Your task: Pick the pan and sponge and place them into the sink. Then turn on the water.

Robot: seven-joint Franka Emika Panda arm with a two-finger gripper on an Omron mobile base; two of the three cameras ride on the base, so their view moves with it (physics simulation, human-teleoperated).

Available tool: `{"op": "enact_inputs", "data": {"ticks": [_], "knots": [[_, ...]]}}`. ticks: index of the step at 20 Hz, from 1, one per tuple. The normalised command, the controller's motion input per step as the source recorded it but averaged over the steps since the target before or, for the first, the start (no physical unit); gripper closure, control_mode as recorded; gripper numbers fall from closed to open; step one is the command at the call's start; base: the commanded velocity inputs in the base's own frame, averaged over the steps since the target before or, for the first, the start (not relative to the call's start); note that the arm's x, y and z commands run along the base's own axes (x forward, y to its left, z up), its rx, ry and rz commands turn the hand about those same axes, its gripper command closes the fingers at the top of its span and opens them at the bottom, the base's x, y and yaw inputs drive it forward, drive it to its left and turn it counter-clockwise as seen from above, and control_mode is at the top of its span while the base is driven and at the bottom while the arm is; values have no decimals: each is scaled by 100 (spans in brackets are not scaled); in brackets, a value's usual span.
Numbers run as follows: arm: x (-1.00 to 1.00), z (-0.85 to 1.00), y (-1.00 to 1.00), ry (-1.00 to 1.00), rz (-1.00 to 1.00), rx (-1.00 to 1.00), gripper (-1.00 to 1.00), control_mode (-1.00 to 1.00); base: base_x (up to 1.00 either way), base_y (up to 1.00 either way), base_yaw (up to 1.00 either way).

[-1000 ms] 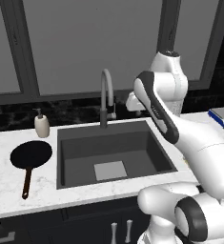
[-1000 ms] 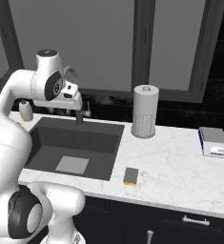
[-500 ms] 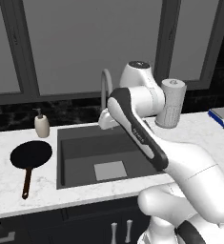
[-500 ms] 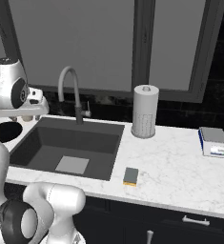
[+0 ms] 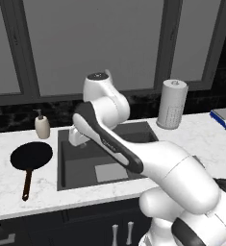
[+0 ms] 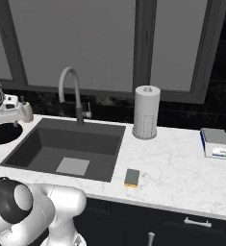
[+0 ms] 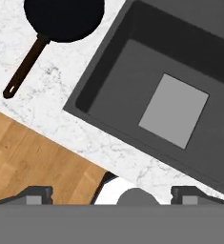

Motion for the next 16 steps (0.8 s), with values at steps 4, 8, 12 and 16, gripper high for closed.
{"op": "enact_inputs", "data": {"ticks": [4,8,12,16], "knots": [[0,-15,33,5,0,-5,-100,-100,0,0,0],[8,-46,97,17,0,-6,-100,-100,0,0,0],[24,-40,100,22,0,-2,-100,-100,0,0,0],[25,-43,97,15,0,-10,-100,-100,0,0,0]]}}
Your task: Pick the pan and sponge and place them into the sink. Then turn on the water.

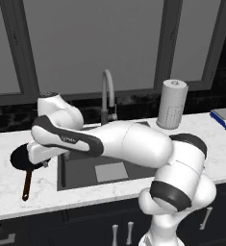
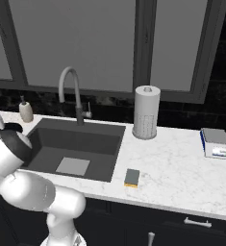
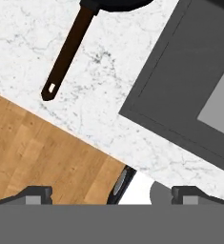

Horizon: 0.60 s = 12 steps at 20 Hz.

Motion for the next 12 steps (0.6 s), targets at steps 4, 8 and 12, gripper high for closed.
{"op": "enact_inputs", "data": {"ticks": [4,8,12], "knots": [[29,-38,54,4,-4,-1,-100,-100,0,0,0],[1,-2,0,0,-1,0,-100,-100,0,0,0],[0,-15,7,1,0,0,-100,-100,0,0,0]]}}
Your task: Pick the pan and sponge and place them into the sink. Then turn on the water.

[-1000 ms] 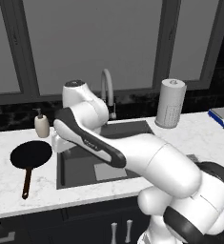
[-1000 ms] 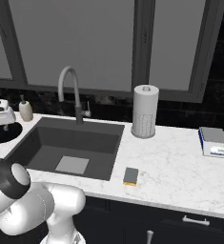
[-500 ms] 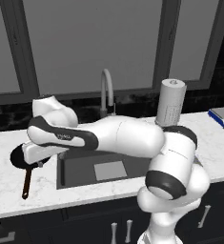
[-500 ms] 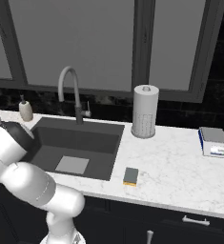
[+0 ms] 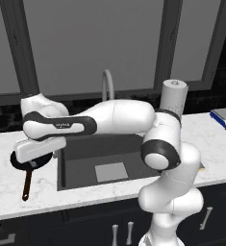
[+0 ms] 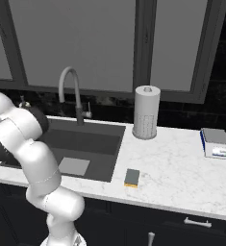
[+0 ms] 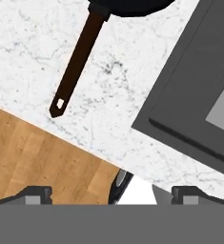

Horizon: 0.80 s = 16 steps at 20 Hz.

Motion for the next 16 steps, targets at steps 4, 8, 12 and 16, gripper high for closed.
{"op": "enact_inputs", "data": {"ticks": [4,8,12,16], "knots": [[5,-31,12,0,0,0,-100,-100,0,0,0],[6,-29,14,0,0,0,-100,-100,0,0,0],[4,-21,20,0,-2,0,-100,-100,0,0,0],[12,-20,22,1,-4,0,-100,-100,0,0,0]]}}
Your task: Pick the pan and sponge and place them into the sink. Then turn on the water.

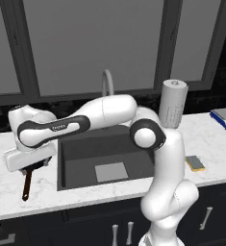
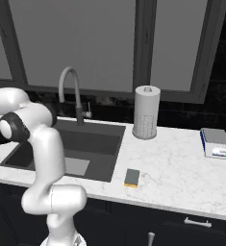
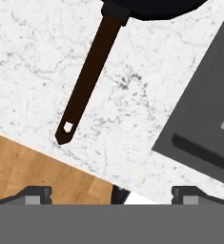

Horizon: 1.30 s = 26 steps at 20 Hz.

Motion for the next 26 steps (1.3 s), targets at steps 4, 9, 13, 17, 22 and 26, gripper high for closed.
{"op": "enact_inputs", "data": {"ticks": [4,9,13,17,22,26], "knots": [[15,-23,18,1,-5,0,-100,-100,0,0,0],[27,-27,3,6,-4,0,-100,-100,0,0,0],[21,-32,9,3,-3,0,-100,-100,0,0,0],[4,-32,17,0,-1,0,-100,-100,0,0,0],[0,-27,15,1,-1,0,-100,-100,0,0,0],[2,-24,3,4,-1,0,-100,-100,0,0,0]]}}
